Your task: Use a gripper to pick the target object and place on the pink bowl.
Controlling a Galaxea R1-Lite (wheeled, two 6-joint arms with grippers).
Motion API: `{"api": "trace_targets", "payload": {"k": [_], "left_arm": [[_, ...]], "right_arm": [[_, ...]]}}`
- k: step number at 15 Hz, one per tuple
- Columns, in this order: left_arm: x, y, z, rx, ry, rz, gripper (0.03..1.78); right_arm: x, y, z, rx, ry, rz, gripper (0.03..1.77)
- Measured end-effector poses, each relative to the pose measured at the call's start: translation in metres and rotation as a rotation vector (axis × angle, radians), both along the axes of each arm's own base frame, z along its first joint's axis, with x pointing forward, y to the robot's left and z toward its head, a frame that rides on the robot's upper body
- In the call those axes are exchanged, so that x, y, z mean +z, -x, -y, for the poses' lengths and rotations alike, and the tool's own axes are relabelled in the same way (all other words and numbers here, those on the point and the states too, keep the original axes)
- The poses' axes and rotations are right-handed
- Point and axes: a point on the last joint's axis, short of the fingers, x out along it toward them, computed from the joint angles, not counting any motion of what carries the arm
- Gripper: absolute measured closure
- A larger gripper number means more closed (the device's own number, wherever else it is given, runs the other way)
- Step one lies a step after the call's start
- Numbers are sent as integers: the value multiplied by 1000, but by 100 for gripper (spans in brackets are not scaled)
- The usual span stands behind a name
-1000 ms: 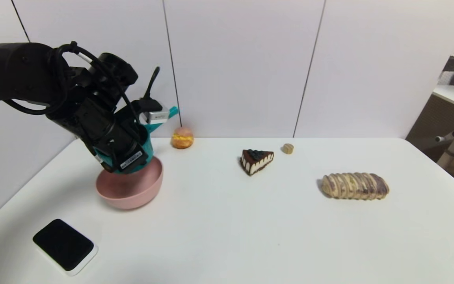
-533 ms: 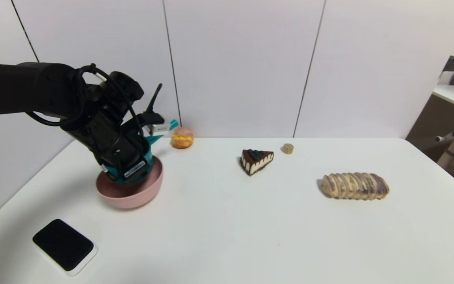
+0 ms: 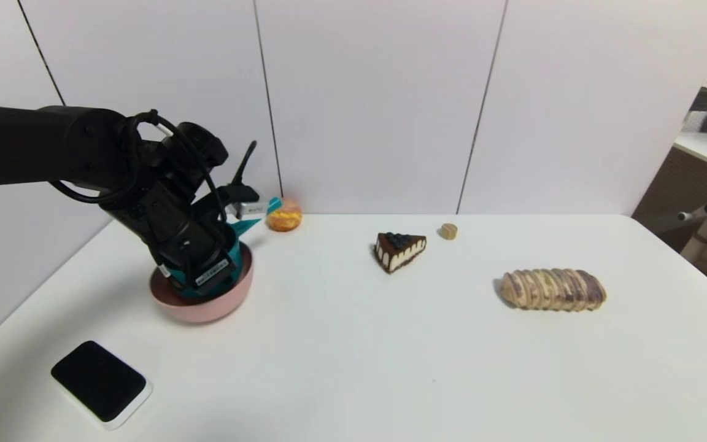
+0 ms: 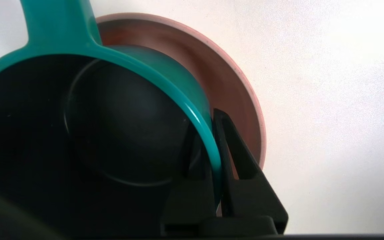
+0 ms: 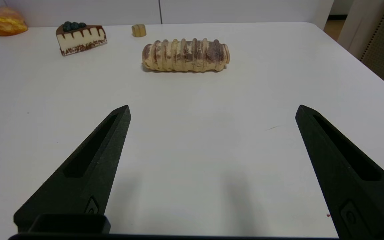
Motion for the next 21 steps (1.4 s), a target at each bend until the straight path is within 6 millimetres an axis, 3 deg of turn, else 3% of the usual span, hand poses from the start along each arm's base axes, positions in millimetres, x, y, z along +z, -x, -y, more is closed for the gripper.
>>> {"api": "trace_targets", "payload": {"k": [4, 10, 16, 19, 21], "left_arm": [[0, 4, -1, -5, -3, -6, 106], [22, 19, -4, -10, 16, 56, 55], [78, 62, -17, -5, 81, 239, 31], [94, 105, -32, 29, 138, 314, 25], [89, 140, -43, 64, 186, 357, 22]], "right_arm": [[0, 0, 0, 0, 0, 0, 9], [0, 0, 0, 0, 0, 0, 9], [0, 0, 0, 0, 0, 0, 9], [0, 0, 0, 0, -1, 0, 9], [0, 0, 0, 0, -1, 0, 9]]}}
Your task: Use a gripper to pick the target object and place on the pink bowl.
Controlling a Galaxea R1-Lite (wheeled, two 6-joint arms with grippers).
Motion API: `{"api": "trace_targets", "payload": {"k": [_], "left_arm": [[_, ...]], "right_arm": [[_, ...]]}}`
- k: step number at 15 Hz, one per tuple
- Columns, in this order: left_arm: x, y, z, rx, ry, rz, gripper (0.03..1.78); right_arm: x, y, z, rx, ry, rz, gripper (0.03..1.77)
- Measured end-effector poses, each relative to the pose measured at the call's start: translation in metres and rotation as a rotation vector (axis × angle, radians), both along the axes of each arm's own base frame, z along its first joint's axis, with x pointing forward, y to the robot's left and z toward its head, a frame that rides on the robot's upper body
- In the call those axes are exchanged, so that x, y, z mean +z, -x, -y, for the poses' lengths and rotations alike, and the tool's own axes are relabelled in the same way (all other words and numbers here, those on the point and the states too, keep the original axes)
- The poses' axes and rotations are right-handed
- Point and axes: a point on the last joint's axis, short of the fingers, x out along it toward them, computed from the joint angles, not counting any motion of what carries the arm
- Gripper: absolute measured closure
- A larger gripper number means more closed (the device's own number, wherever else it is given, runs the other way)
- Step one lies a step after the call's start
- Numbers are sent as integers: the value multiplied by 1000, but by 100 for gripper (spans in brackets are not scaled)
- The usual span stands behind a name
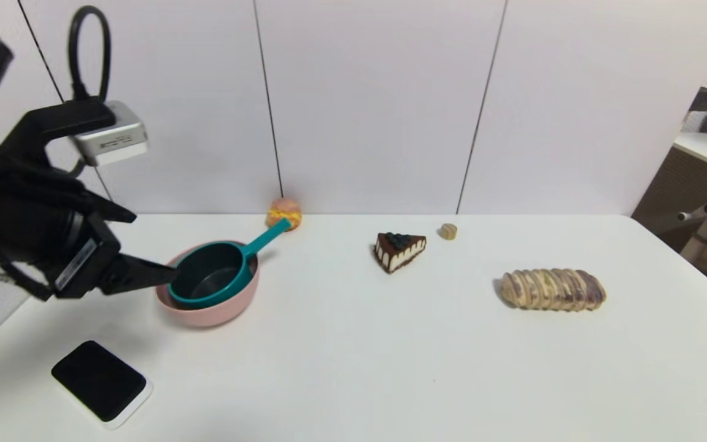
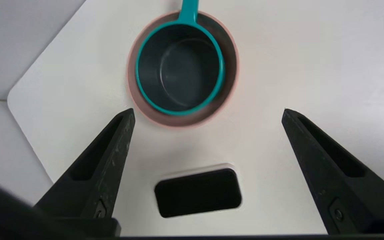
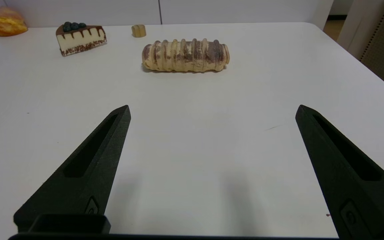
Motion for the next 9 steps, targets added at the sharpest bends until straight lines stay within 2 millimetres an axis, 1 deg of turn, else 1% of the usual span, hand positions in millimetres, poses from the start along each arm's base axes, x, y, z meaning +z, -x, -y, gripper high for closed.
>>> {"api": "trace_targets", "payload": {"k": [2, 4, 5, 7, 9], "left_arm": [[-17, 37, -12, 35, 66, 56, 19], [-42, 72, -24, 80, 162, 126, 17], [-54, 85, -29, 98, 207, 167, 16], [-77, 113, -39, 137, 310, 293, 15], [-98, 137, -48, 184, 378, 425, 14]], "right_arm": [[0, 0, 0, 0, 0, 0, 9], [0, 0, 0, 0, 0, 0, 9], [0, 0, 0, 0, 0, 0, 9], [0, 0, 0, 0, 0, 0, 9], [0, 0, 0, 0, 0, 0, 9]]}}
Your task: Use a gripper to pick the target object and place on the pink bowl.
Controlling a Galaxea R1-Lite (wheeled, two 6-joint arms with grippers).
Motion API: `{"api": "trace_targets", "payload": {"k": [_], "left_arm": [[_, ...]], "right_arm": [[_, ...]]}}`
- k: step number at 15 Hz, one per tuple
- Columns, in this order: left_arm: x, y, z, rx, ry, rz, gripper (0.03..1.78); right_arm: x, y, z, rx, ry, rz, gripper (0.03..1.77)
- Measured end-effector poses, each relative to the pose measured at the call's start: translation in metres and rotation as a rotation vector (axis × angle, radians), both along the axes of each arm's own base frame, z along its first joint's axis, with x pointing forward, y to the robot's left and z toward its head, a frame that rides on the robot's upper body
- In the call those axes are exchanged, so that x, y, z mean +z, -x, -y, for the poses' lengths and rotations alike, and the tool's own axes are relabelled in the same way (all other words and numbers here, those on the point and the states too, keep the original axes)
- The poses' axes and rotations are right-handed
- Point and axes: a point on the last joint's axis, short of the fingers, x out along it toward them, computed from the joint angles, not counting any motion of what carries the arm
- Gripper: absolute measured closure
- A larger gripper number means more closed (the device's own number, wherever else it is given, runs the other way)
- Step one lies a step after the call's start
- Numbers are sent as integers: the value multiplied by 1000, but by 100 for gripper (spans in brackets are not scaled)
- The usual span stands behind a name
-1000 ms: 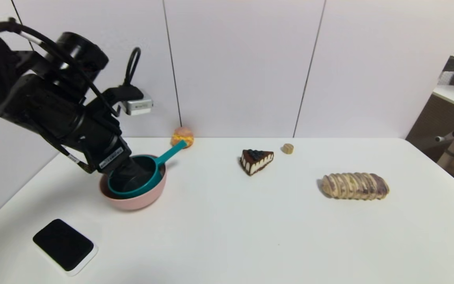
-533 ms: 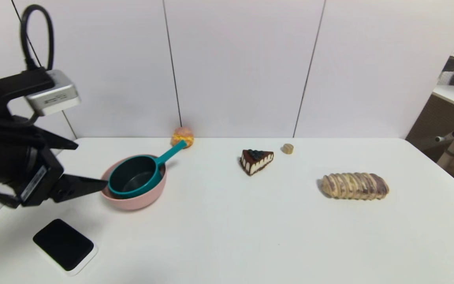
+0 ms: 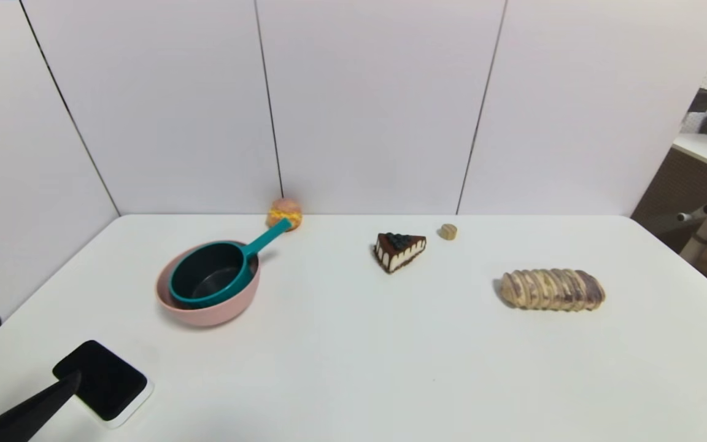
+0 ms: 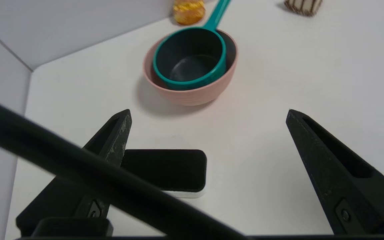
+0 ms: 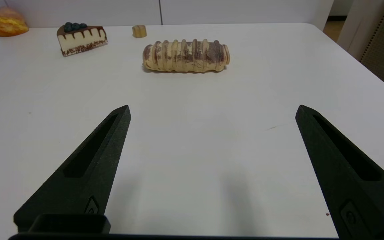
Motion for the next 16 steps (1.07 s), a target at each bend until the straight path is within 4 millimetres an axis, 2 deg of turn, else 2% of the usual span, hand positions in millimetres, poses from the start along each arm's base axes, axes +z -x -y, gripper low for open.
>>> {"api": "trace_targets", "payload": {"k": [4, 8, 10, 12, 16], "left_arm": [[-43, 37, -9, 125, 42, 151, 13], [-94, 56, -9, 190, 54, 191, 12], [-114, 60, -10, 232, 58, 167, 12], [-124, 61, -10, 243, 88, 147, 12], [-126, 62, -10, 244, 112, 156, 12]], "right_arm": [[0, 0, 0, 0, 0, 1, 9], [0, 0, 0, 0, 0, 0, 9], [0, 0, 0, 0, 0, 0, 9], [0, 0, 0, 0, 0, 0, 9], [0, 0, 0, 0, 0, 0, 9]]}}
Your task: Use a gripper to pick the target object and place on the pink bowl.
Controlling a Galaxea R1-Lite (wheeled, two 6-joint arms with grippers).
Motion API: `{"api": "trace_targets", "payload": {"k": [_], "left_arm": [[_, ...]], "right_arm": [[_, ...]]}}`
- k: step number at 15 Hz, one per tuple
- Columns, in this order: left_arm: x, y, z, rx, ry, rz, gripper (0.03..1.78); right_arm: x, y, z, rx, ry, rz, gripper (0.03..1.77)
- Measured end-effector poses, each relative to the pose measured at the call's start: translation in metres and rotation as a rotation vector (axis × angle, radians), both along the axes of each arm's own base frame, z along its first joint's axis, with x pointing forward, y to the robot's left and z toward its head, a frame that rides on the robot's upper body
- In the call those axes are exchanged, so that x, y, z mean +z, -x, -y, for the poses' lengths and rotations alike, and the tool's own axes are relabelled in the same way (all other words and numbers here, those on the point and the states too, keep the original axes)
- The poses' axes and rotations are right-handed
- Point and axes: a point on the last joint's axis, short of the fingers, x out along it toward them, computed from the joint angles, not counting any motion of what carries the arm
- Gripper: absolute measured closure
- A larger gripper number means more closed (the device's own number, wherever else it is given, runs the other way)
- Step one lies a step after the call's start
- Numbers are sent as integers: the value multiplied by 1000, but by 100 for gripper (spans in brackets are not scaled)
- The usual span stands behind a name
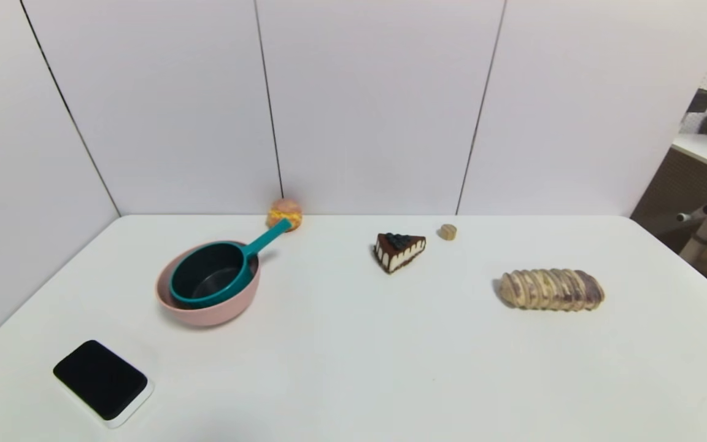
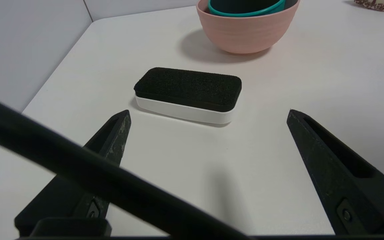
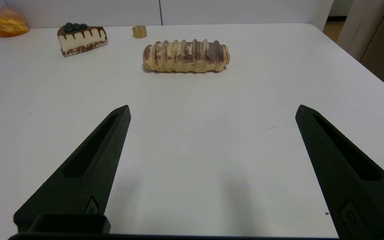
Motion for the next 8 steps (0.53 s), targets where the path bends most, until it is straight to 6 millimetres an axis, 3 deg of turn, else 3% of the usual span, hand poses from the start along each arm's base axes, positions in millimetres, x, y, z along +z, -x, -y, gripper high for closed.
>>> {"api": "trace_targets", "payload": {"k": [8], "left_arm": [[-1, 0, 0, 15, 86, -10, 12]], "right_arm": [[0, 0, 0, 0, 0, -1, 9]]}}
